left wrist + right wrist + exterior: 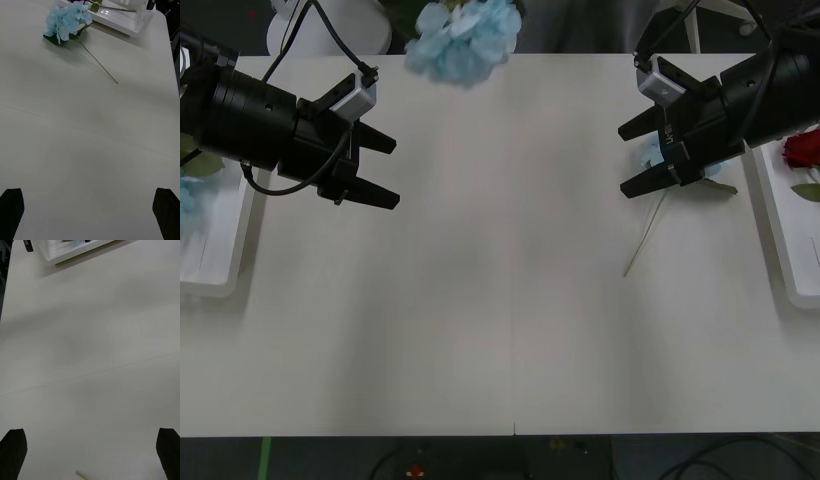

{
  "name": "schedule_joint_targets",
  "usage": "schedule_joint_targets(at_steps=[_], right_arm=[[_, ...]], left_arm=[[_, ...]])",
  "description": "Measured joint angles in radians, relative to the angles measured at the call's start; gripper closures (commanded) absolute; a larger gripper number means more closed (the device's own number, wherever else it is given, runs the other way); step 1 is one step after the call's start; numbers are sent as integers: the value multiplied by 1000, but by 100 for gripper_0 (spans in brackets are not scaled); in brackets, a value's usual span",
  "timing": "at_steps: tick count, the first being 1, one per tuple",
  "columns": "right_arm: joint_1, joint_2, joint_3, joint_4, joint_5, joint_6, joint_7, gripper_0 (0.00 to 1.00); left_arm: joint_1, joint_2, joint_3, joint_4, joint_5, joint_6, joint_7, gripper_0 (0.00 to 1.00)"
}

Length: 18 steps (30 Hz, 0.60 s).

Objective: Put the red flowers into the right box and the blue flowers into the left box

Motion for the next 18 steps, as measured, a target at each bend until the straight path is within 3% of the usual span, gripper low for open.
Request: schedule_joint_targets(at_steps=[6, 11, 18], right_arm=[[0, 0, -43, -27, 41, 26, -87, 0], [0, 0, -44, -53, 96, 30, -618, 0], [-10, 0, -52, -62, 233, 68, -1096, 0]], left_arm=[[0, 0, 0, 0, 0, 0, 0, 0], [0, 0, 0, 0, 0, 0, 0, 0], [0, 0, 0, 0, 0, 0, 0, 0]])
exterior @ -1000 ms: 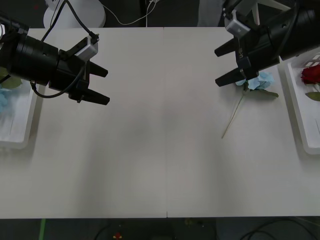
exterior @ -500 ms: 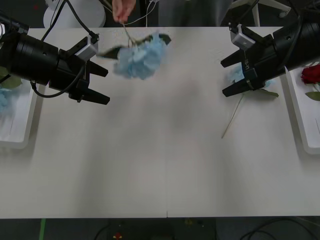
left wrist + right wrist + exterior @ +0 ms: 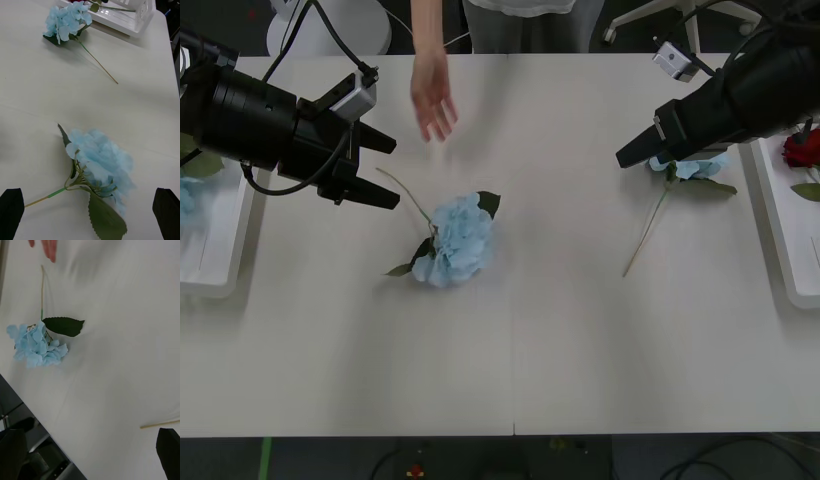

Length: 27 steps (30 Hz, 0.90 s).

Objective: Put the red flowers into the right box and the blue flowers into the left box

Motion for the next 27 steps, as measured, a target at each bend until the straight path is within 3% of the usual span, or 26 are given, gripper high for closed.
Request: schedule_joint_targets(at_steps=[4, 13, 27], right_arm=[[-8, 0, 0, 0, 123, 5, -278, 0], [-9, 12, 0, 26, 349, 5, -604, 0], [-9, 203, -4, 229, 633, 5, -610, 0]], left_arm=[[0, 0, 0, 0, 0, 0, 0, 0], [0, 0, 0, 0, 1, 0, 0, 0], [2, -1, -1, 1, 1, 1, 0, 0]])
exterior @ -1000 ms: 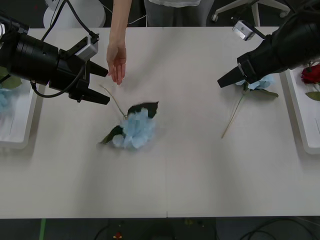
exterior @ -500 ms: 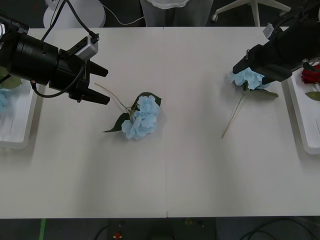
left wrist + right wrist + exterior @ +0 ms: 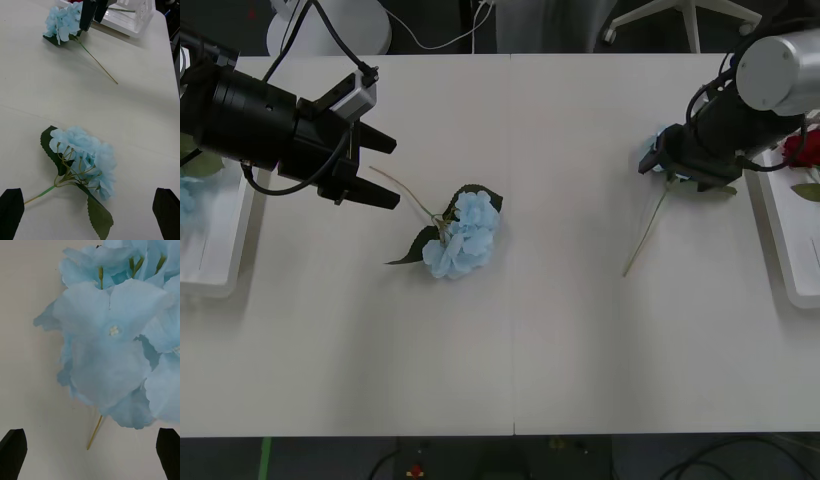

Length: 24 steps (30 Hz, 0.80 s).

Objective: Put the red flowers into the right box and the blue flowers into the left box

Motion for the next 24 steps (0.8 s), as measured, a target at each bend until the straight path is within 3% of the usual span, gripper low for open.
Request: schedule_joint_targets(at_steps=[13, 24], right_arm=[[-1, 111, -2, 150, 173, -97, 0, 0], [-1, 177, -5, 249, 305, -155, 0, 0]], left_arm=[[26, -9, 27, 5, 45, 14, 0, 0], [37, -153, 439, 5, -166, 179, 0, 0]])
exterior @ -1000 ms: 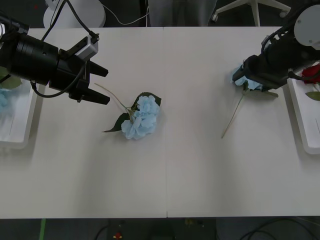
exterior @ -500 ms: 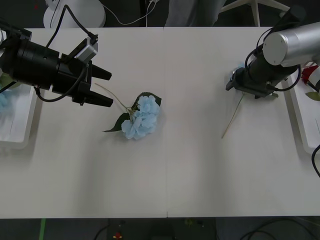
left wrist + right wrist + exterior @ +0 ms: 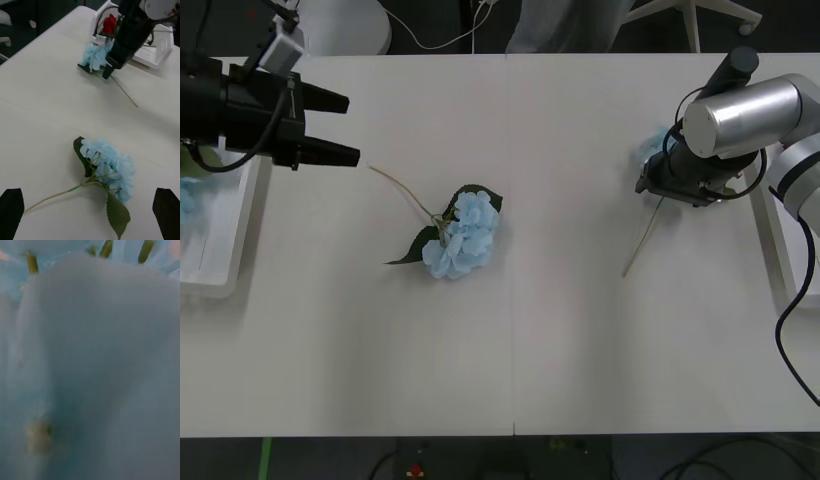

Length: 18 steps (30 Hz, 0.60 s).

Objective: Put the red flowers into the right box and the blue flowers into the left box

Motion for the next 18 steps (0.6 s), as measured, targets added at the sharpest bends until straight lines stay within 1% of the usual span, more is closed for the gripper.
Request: schedule_joint_targets(at_steps=[7, 12, 13, 14, 15, 16, 18], right_arm=[[0, 25, 0, 46, 20, -36, 0, 0], [0, 38, 0, 70, 49, -47, 0, 0], [0, 41, -1, 75, 54, -51, 0, 0], [0, 45, -1, 80, 56, -59, 0, 0], [0, 48, -3, 86, 57, -67, 0, 0], [0, 50, -5, 91, 57, -72, 0, 0], [0, 53, -10, 96, 57, -73, 0, 3]], left_arm=[[11, -8, 48, 0, 17, -4, 0, 0], [20, -7, 70, 0, 70, -41, 0, 0], [24, -5, 69, 0, 100, -67, 0, 0], [33, 2, 59, 0, 155, -123, 0, 0], [45, 18, 34, 0, 240, -210, 0, 0], [56, 42, -6, 0, 320, -290, 0, 0], [74, 126, -155, -1, 515, -463, 0, 0]])
